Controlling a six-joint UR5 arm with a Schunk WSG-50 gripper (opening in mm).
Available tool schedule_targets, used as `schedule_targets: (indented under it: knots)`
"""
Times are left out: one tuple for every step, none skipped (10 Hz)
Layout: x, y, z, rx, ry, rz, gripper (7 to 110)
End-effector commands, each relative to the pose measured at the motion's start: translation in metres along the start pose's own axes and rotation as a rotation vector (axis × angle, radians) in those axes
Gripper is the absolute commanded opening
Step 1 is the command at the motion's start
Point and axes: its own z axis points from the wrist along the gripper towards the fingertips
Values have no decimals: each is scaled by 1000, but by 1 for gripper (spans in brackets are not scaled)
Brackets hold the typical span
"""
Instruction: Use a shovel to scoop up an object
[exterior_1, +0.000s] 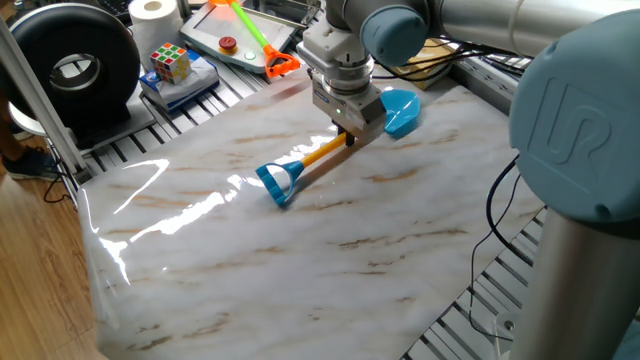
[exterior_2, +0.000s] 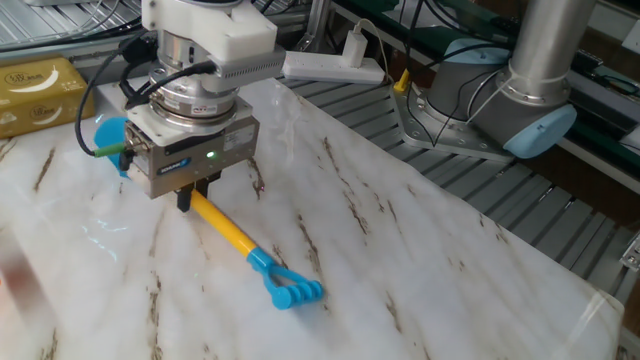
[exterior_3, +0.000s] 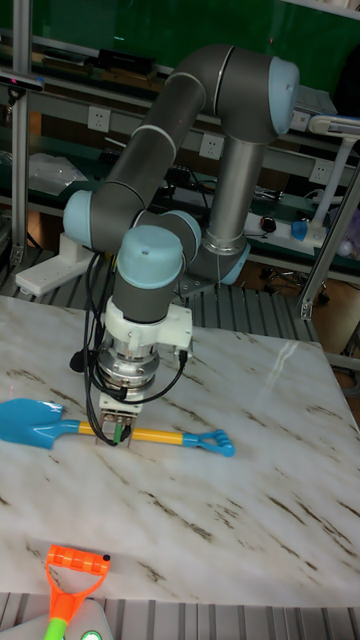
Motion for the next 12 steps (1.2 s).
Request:
schedule_targets:
  knots:
    - [1, -9, -16, 33, -17, 18, 7]
    - [-8, -15, -23, 62, -63, 22, 7]
    - [-15, -15, -28, 68, -112, 32, 7]
    - [-23, -17, -30, 80, -162, 42, 7]
    - [-31, -19, -31, 87, -194, 45, 7]
    - [-34, -22, -34, 90, -185, 53, 7]
    - [-35, -26, -39, 91, -147, 58, 7]
    - [-41, -28, -46, 85, -127, 75, 7]
    - [-52, -29, -51, 82, -126, 83, 7]
    - [-72, -30, -58, 83, -145, 80, 7]
    - [-79, -28, -61, 76, -140, 90, 7]
    - [-74, -29, -61, 81, -121, 105, 7]
